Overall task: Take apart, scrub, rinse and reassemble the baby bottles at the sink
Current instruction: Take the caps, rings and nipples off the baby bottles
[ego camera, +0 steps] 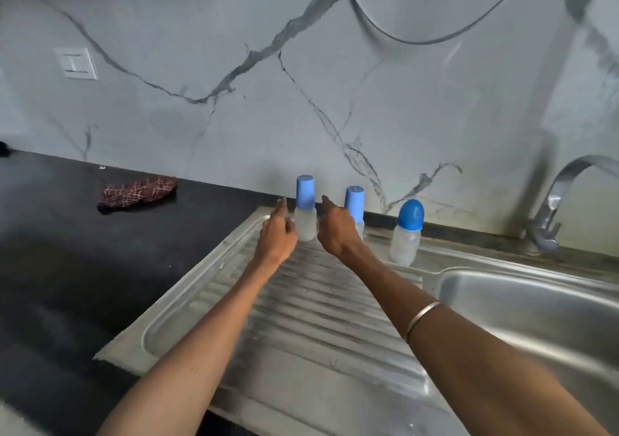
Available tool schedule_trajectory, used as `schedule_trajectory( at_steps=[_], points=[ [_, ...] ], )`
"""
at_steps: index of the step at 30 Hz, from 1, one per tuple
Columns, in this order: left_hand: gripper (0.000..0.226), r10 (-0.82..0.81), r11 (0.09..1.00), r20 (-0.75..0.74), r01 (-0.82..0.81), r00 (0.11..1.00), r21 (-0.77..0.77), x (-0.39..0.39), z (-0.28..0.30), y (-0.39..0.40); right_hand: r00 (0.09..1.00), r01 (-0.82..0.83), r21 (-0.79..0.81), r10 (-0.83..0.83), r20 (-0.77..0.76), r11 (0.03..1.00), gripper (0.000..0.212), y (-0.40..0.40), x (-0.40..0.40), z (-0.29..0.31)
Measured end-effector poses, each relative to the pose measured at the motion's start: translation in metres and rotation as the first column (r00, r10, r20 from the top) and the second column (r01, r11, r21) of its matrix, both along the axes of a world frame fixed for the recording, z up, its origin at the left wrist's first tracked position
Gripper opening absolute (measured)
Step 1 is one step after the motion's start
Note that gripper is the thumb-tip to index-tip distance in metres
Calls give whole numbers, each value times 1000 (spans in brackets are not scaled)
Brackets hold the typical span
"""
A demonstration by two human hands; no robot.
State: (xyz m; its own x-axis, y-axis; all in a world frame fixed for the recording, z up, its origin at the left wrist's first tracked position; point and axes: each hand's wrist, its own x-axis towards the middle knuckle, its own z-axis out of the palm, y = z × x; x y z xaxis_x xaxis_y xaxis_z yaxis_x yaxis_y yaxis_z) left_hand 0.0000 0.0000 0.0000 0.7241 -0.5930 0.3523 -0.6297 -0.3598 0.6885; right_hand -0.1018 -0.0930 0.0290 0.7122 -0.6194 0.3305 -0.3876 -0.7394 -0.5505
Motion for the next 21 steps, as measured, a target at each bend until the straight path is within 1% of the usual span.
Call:
schedule_trajectory(
  at_steps=[4,6,9,13,17,21],
  points=[
    [51,-51,998,-80,48,995,-46,13,-3,-17,1000,9,9,-9,16,1000,53,-5,20,-11],
    [45,-92,992,-78,85,993,-89,15,-2,-25,1000,12,2,-12,18,1000,55,-7,27,-16],
    [40,-137,982,-79,125,987,-142,16,-3,-33,999,13,-6,-13,46,1000,51,-11,31,-18],
    [33,-122,974,-110,98,986,-203,17,-7,-38,998,1,-10,0,63,1000,42,-12,28,-14],
    [28,-87,955,-76,62,993,-291,6,-1,-33,996,-19,8,19,90,1000,38,-5,16,-5],
    [22,-49,932,-47,29,998,-361,-15,12,-20,988,-41,6,39,150,999,34,13,-12,9]
  ],
)
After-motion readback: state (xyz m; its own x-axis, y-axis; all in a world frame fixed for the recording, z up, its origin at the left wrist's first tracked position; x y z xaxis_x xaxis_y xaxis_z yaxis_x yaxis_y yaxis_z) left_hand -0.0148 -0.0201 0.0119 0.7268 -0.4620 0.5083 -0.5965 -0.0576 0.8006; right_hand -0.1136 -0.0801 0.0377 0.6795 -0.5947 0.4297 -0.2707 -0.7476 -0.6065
